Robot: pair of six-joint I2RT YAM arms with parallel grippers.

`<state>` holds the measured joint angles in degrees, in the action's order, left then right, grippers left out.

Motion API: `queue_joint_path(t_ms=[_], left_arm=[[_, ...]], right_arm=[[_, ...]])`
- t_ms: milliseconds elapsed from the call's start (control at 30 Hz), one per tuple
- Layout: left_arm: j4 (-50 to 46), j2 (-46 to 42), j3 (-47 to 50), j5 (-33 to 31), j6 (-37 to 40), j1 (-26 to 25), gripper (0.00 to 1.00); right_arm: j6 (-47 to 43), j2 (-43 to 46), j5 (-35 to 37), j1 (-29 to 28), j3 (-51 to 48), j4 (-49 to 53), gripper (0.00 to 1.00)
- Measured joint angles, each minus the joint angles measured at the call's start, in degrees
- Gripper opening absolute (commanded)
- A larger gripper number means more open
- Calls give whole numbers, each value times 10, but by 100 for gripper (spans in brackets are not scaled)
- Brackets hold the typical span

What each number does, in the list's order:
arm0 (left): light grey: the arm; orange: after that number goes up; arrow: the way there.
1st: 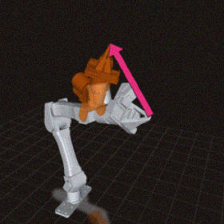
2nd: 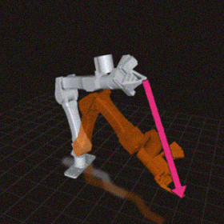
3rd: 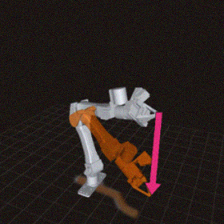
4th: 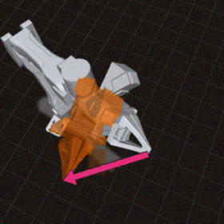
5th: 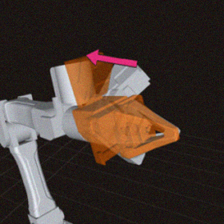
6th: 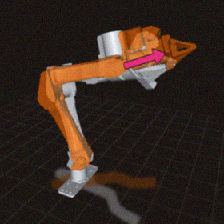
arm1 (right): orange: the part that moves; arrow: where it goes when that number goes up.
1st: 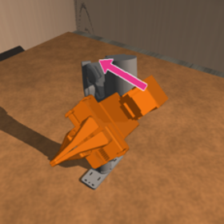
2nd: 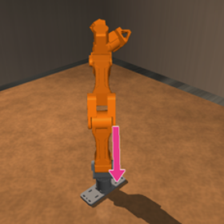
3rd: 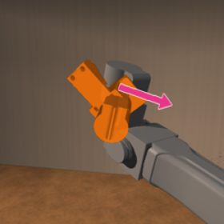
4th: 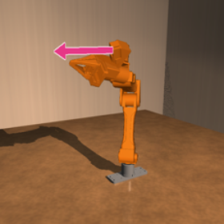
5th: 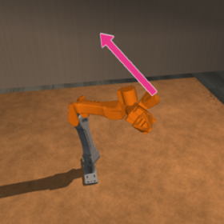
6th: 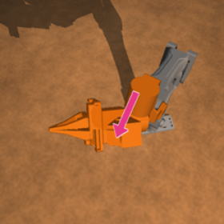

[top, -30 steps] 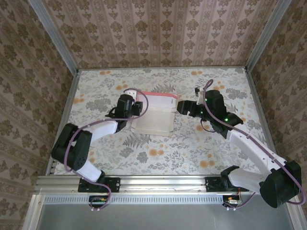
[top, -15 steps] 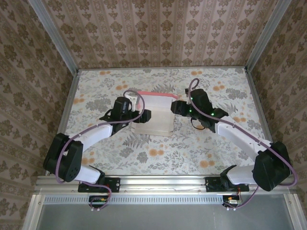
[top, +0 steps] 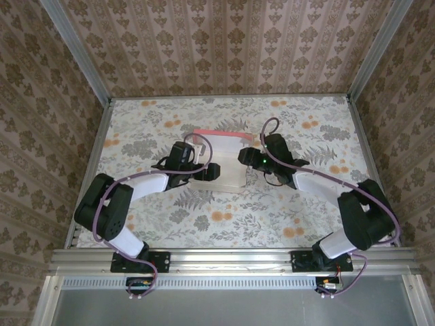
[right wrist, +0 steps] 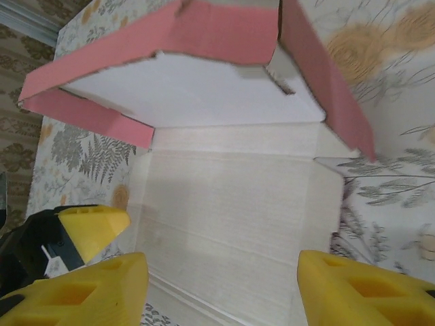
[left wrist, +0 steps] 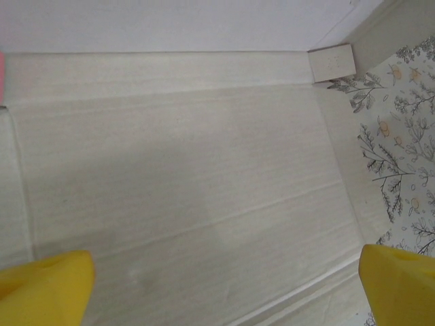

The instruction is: Fold the paper box

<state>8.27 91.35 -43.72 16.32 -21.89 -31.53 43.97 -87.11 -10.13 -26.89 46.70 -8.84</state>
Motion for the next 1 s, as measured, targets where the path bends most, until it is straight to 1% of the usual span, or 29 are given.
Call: queue_joint_path(t_ms=[133,300,500,733,1000], left_arm=[[4,10,-9,2,0,-5,100],[14,12,-9,-2,-2,-18,100],[23,32,-1,-7,-11,-25,100],[36,44,5,-7,-16,-26,100],[70,54,14,-19,-23,-37,100]], right_arm=[[23,-40,-24,0,-1,-62,70],[41,-75,-31,3,0,-123,76],[52,-117,-37,8,11,-158,85],[53,-127,-35,13,27,-181,85],[48,-157,-33,38,29,-192,85]])
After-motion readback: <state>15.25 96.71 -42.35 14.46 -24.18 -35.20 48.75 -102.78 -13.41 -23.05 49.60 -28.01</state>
